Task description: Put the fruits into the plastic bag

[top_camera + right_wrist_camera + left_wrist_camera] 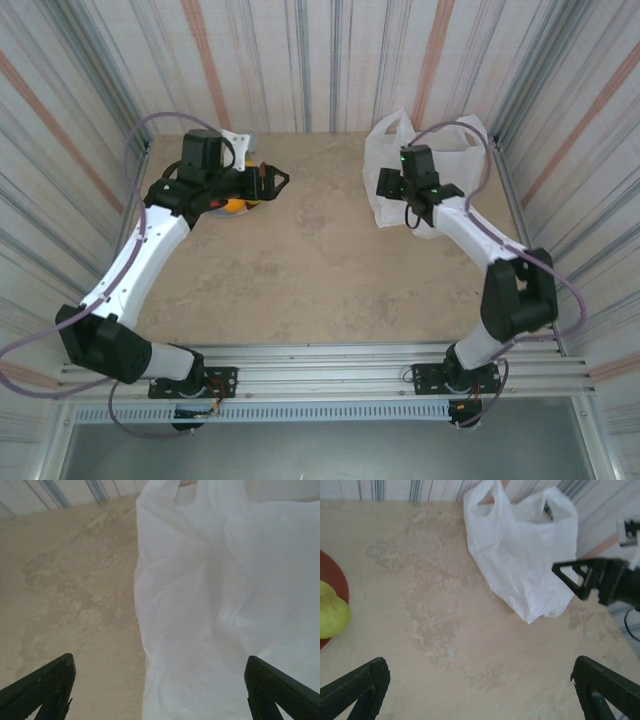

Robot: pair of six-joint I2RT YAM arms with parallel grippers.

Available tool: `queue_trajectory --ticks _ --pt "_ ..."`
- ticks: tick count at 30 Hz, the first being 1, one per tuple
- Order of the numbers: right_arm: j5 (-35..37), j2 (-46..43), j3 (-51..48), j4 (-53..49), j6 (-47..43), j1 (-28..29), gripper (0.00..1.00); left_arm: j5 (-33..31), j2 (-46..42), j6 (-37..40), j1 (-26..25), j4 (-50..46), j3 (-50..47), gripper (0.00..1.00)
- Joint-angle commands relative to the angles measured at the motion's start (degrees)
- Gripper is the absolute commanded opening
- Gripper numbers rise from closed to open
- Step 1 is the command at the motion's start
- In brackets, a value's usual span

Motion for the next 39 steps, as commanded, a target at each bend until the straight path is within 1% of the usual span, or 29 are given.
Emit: queue_trajectory --ticks 1,6,8,9,11,12,14,17,19,22,24,27,31,34,35,38,39 --pt "5.0 7.4 5.6 -5.3 -4.2 -0.1 0.80 -2.5 1.3 4.3 0.0 -6.5 2.5 0.98" --pt "5.0 16.8 12.5 -7.4 -4.8 -0.2 0.72 -3.2 1.1 5.0 -0.8 -5.7 2.6 0.99" --pt "5.2 20.2 14.8 -8.4 -5.1 -0.5 0.66 -3.3 1.2 4.3 -0.8 -4.8 1.9 0.98" --pt "4.9 21.4 15.7 -9.1 -5.5 -0.6 0.62 -3.3 1.2 4.1 -0.8 -4.5 1.5 0.99" --pt "3.7 23.8 17.8 -11.2 -6.3 -1.0 0.44 -3.5 1.2 3.9 -0.8 -3.3 -0.1 0.99" --pt "3.0 24.1 18.3 -11.8 -6.9 -1.2 0.37 -3.8 1.1 3.9 -0.8 -2.8 -0.7 0.99" --pt "1.3 23.6 18.0 -12.5 -8.5 -1.6 0.25 -5.0 1.1 4.0 -0.8 -2.3 -1.8 0.99" --pt "-2.9 20.3 15.7 -15.0 -11.6 -2.0 0.13 -6.3 1.0 4.1 -0.6 -2.1 -2.9 0.99" --pt "-4.7 16.7 12.9 -17.8 -12.8 -2.1 0.08 -6.0 0.5 3.6 0.0 -1.7 -3.6 0.99" --pt "-8.2 8.0 5.2 -20.0 -12.8 -2.0 0.04 -5.1 -0.9 2.8 0.9 -0.8 -4.8 0.99" --pt "-9.2 1.4 -0.3 -21.5 -12.6 -1.9 0.04 -4.8 -1.9 2.5 1.4 -0.3 -5.4 0.99" --pt "-8.5 -7.6 -7.1 -24.6 -12.0 -2.2 0.06 -4.2 -3.1 1.9 1.8 0.7 -6.2 0.99" --pt "-9.6 -18.1 -12.0 -28.3 -10.8 -3.8 0.12 -2.0 -3.3 1.2 2.5 1.0 -6.2 0.99" --pt "-11.5 -22.4 -11.7 -28.9 -10.3 -5.2 0.22 -1.5 -3.3 1.1 2.6 0.8 -6.2 0.99" --pt "-12.1 -23.1 -11.1 -28.6 -10.0 -5.7 0.26 -1.5 -3.3 1.1 2.7 0.7 -6.1 0.99" --pt "-12.6 -24.1 -9.1 -26.4 -8.4 -6.4 0.44 -1.6 -3.5 1.1 2.7 0.5 -6.0 0.99" --pt "-12.2 -24.1 -8.3 -25.2 -7.7 -6.5 0.53 -1.4 -3.5 1.1 2.7 0.4 -6.0 0.99"
